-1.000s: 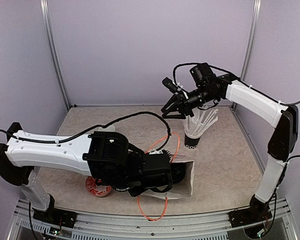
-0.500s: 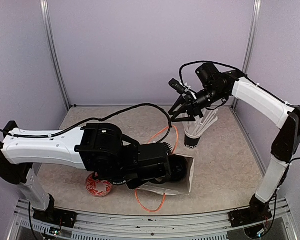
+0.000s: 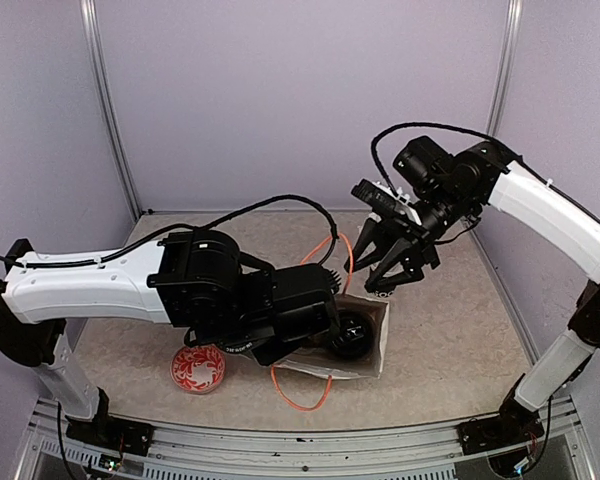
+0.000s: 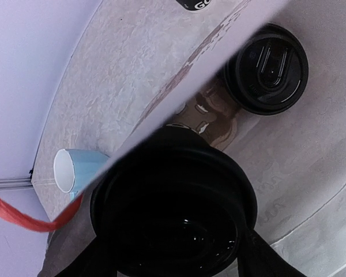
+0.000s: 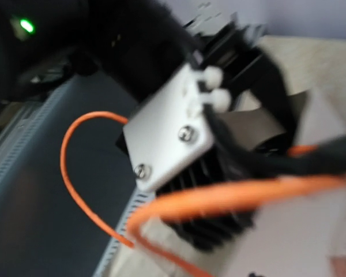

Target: Pack the takeout coffee

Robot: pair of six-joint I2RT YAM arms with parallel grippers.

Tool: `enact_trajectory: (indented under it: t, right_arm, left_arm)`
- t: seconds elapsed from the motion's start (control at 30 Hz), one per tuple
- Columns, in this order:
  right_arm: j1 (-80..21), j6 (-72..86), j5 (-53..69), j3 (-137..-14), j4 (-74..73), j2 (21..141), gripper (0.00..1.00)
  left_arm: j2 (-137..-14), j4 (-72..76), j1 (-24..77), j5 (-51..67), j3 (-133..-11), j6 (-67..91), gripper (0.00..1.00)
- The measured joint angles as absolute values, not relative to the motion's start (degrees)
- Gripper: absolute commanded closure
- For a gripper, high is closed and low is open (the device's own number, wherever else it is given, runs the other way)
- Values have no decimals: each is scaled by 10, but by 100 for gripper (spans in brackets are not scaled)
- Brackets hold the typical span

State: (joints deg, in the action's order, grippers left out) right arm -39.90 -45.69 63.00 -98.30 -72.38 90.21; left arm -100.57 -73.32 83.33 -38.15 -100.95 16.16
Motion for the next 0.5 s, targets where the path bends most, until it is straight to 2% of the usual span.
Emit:
enact_trajectory:
  t: [0.17,0.33,0.5]
  right_arm:
    - [-428,-457,648,-983,-732,930,47]
    - [-430,-468,681,-990,-745,930,61]
    - [-430,-485,714,-999,-763,932,68]
  left_arm:
    - [-1006,-733,833,-380,-1017,162,35]
    - [-1007,-734,832,-379,-1018,161,35]
    - [-1007,-734,832,-377,-1018,160,35]
